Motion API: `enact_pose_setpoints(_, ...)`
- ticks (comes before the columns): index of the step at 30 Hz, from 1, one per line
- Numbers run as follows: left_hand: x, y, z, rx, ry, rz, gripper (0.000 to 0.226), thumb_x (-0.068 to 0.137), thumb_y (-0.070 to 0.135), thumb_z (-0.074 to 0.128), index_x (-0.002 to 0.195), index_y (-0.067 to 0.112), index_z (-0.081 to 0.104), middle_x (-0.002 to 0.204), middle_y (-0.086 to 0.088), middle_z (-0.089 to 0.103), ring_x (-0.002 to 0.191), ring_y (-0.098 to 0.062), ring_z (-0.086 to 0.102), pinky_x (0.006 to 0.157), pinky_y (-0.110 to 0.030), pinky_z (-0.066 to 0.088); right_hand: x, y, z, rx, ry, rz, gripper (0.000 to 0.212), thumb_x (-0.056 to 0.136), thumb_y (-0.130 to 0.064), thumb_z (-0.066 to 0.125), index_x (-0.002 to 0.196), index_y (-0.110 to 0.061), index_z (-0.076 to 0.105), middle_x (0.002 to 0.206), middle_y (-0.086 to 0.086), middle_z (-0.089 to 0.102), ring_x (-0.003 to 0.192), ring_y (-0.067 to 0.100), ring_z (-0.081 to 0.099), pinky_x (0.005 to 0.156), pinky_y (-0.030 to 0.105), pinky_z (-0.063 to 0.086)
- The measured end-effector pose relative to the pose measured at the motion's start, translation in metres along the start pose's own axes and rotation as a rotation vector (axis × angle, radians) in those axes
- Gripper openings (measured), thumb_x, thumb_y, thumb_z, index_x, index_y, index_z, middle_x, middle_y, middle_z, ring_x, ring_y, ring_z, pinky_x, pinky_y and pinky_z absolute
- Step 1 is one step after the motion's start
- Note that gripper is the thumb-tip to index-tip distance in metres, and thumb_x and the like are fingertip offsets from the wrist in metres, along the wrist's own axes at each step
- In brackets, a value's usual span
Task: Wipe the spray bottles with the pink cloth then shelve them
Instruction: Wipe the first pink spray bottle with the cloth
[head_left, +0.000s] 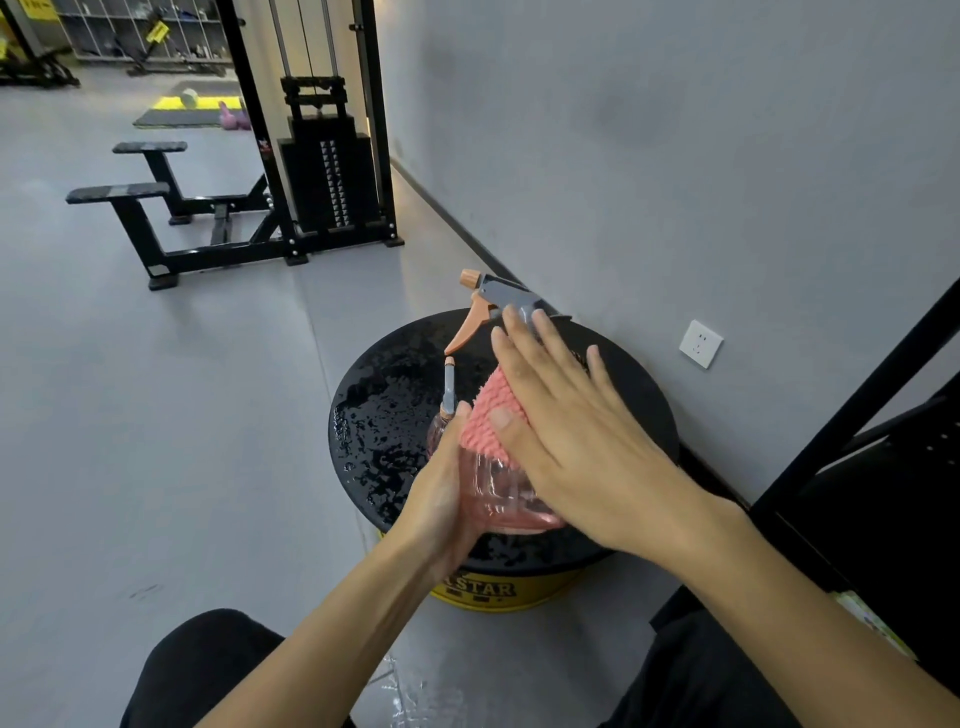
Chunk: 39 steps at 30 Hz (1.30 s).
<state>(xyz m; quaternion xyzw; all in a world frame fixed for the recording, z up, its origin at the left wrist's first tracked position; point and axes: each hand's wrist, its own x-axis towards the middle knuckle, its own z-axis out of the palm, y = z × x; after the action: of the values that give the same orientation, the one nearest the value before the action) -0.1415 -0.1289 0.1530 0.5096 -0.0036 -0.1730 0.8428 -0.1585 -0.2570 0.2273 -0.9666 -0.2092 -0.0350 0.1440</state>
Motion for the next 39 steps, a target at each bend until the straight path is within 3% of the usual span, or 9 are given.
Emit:
enact_pose_setpoints(8, 0.005, 0.003, -0.006, -0.082, -0.004, -0.047, 0.05, 0.102, 0.05, 0.028, 0.107, 0.02, 0.068, 0.088, -0.002, 0.078, 0.076, -0.014, 0.075, 0.054, -0.03, 0.058, -0.016, -0.009, 0.012, 0.01, 0.096, 0.006, 0.065, 0.104, -0.048, 0.017, 0.153, -0.027, -0.019, 0.155, -0.017, -0.035, 0.138, -0.001, -0.038, 0.118, 0.035, -0.02)
enact_pose_setpoints(11, 0.004, -0.001, 0.001, -0.064, -0.032, -0.047, 0.047, 0.101, 0.05, 0.031, 0.11, 0.023, 0.069, 0.092, -0.004, 0.078, 0.074, -0.018, 0.076, 0.051, -0.034, 0.059, -0.003, -0.006, 0.013, 0.091, 0.193, 0.073, 0.07, 0.097, -0.06, 0.008, 0.154, -0.027, -0.016, 0.158, -0.015, -0.029, 0.14, 0.0, -0.035, 0.117, 0.037, -0.021)
enact_pose_setpoints(13, 0.003, 0.001, 0.004, -0.073, -0.043, -0.045, 0.049, 0.1, 0.051, 0.033, 0.116, 0.021, 0.069, 0.095, -0.006, 0.078, 0.074, -0.021, 0.076, 0.051, -0.036, 0.059, 0.003, -0.004, 0.015, 0.127, 0.256, 0.062, 0.066, 0.098, -0.055, 0.003, 0.155, -0.026, -0.011, 0.161, -0.014, -0.022, 0.143, 0.0, -0.031, 0.118, 0.038, -0.019)
enact_pose_setpoints(17, 0.006, 0.009, -0.001, -0.121, -0.04, -0.038, 0.06, 0.088, 0.064, 0.039, 0.111, 0.02, 0.073, 0.115, -0.01, 0.074, 0.099, -0.024, 0.073, 0.07, -0.037, 0.061, -0.007, -0.009, 0.029, 0.087, 0.314, -0.002, 0.061, 0.102, -0.03, 0.021, 0.156, -0.023, -0.006, 0.163, -0.01, -0.017, 0.147, 0.004, -0.022, 0.122, 0.036, -0.012)
enact_pose_setpoints(20, 0.007, 0.01, -0.002, -0.136, -0.034, -0.04, 0.066, 0.084, 0.065, 0.043, 0.126, 0.019, 0.066, 0.131, -0.012, 0.066, 0.12, -0.025, 0.064, 0.088, -0.035, 0.056, -0.019, -0.015, 0.042, 0.096, 0.33, -0.03, 0.066, 0.1, -0.022, 0.03, 0.157, -0.02, -0.003, 0.164, -0.009, -0.014, 0.148, 0.006, -0.019, 0.121, 0.033, -0.011)
enact_pose_setpoints(25, 0.005, 0.003, 0.001, -0.101, -0.103, -0.035, 0.053, 0.084, 0.062, 0.04, 0.11, 0.03, 0.074, 0.116, -0.006, 0.074, 0.098, -0.021, 0.073, 0.07, -0.038, 0.062, 0.003, -0.003, 0.031, 0.212, 0.371, 0.021, 0.059, 0.104, -0.031, 0.021, 0.156, -0.022, -0.005, 0.164, -0.01, -0.015, 0.147, 0.001, -0.021, 0.122, 0.035, -0.012)
enact_pose_setpoints(29, 0.008, 0.004, 0.0, -0.105, -0.071, -0.001, 0.049, 0.094, 0.057, 0.036, 0.118, 0.03, 0.069, 0.118, -0.002, 0.073, 0.101, -0.02, 0.072, 0.068, -0.037, 0.062, 0.007, -0.003, 0.031, 0.128, 0.405, -0.008, 0.06, 0.102, -0.03, 0.02, 0.157, -0.016, 0.0, 0.165, -0.003, -0.009, 0.149, 0.008, -0.017, 0.123, 0.041, -0.005)
enact_pose_setpoints(33, 0.016, 0.008, -0.002, -0.284, -0.041, 0.03, 0.051, 0.1, 0.049, 0.036, 0.101, 0.022, 0.079, 0.109, -0.006, 0.075, 0.099, -0.017, 0.072, 0.078, -0.029, 0.059, -0.015, -0.017, 0.053, 0.055, 0.391, -0.1, 0.062, 0.1, -0.027, 0.027, 0.156, -0.01, 0.007, 0.165, 0.001, -0.004, 0.152, 0.015, -0.01, 0.123, 0.043, 0.001)
enact_pose_setpoints(39, 0.012, 0.003, -0.002, -0.154, -0.061, 0.001, 0.05, 0.098, 0.054, 0.032, 0.125, 0.027, 0.064, 0.117, 0.0, 0.074, 0.105, -0.016, 0.071, 0.076, -0.032, 0.061, 0.001, -0.008, 0.041, 0.147, 0.389, -0.063, 0.06, 0.101, -0.032, 0.021, 0.157, -0.016, 0.005, 0.165, -0.005, -0.005, 0.15, 0.008, -0.014, 0.123, 0.039, -0.006)
